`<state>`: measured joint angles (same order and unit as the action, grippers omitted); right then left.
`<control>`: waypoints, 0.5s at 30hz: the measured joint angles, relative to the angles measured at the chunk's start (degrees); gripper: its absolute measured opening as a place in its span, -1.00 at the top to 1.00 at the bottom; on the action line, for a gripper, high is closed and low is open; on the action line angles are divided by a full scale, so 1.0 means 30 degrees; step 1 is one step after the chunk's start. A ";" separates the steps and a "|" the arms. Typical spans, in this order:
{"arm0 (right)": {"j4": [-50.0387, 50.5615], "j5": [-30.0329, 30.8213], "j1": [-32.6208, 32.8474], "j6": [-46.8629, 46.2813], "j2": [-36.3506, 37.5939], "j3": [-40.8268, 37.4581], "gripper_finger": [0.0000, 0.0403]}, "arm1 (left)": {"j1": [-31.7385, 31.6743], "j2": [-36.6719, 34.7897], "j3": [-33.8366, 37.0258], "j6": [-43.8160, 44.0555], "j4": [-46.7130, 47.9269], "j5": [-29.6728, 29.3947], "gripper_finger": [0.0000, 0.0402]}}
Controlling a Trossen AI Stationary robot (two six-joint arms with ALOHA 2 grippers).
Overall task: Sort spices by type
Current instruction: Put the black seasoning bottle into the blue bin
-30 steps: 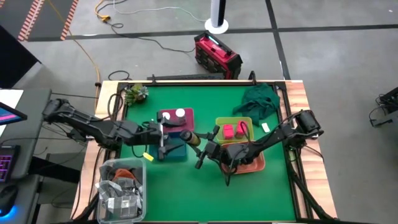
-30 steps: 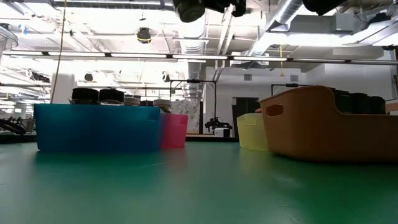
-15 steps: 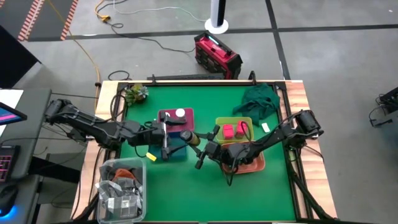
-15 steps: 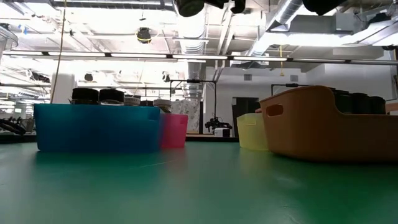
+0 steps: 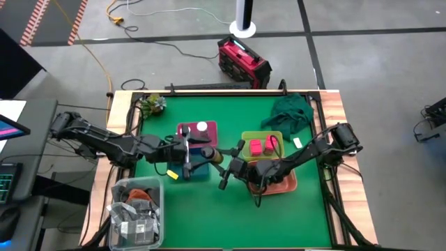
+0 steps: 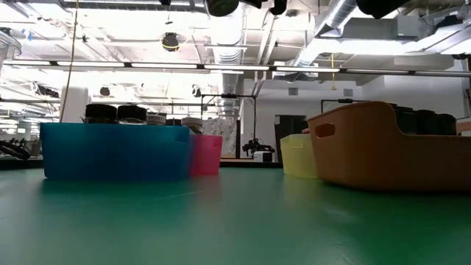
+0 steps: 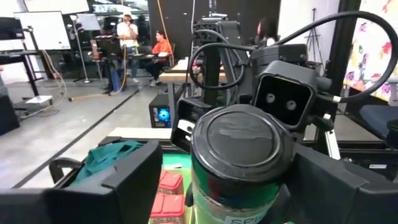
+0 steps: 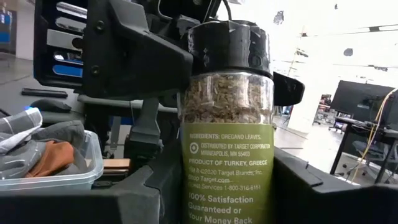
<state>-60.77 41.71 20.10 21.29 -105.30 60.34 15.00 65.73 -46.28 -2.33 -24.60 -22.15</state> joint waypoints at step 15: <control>0.1464 -0.0328 -0.0027 -0.0601 0.0276 -0.0002 -0.67 | -0.0015 -0.0049 -0.0014 0.0066 0.0759 0.0205 0.00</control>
<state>-56.38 40.73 20.02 19.49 -104.47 60.33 14.96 65.59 -46.32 -2.13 -22.32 -21.54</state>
